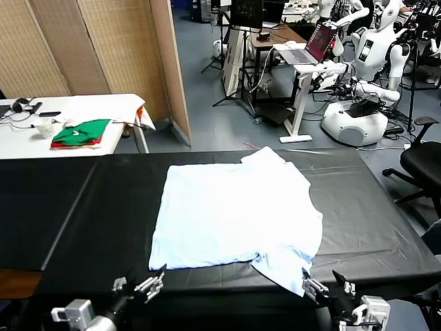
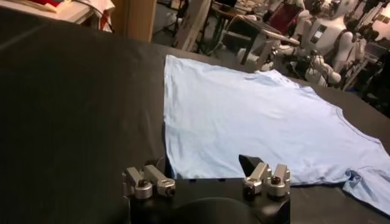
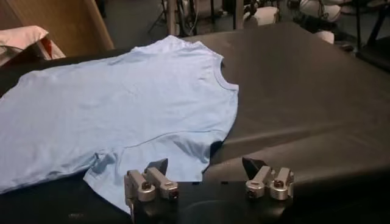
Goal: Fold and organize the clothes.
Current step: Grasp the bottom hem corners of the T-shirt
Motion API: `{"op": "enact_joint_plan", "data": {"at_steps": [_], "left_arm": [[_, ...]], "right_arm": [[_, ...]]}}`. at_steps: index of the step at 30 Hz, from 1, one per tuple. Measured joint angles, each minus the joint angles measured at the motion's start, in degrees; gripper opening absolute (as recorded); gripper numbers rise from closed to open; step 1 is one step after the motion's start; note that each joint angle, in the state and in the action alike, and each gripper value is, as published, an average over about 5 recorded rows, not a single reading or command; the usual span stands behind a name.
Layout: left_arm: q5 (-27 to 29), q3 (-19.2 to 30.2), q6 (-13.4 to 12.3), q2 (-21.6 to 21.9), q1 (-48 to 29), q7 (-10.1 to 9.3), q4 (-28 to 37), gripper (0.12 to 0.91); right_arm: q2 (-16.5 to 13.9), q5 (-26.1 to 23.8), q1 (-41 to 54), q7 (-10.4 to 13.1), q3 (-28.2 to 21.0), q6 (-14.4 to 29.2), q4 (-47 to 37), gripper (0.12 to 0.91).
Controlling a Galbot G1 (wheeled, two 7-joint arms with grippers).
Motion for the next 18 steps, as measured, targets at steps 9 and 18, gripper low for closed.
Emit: {"op": "enact_joint_plan", "data": {"at_steps": [9, 18], "left_arm": [[5.1, 1.2, -0.5, -1.8, -2.0, 0.83, 2.7, 0.907], [8.2, 2.5, -1.5, -3.3, -3.2, 0.70, 6.2, 0.676]], "right_arm": [[0.3, -0.7, 1.9, 0.1, -1.0, 0.1, -4.0, 0.906], [0.9, -1.8, 2.7, -0.1, -1.2, 0.4, -6.5, 0.578]]}}
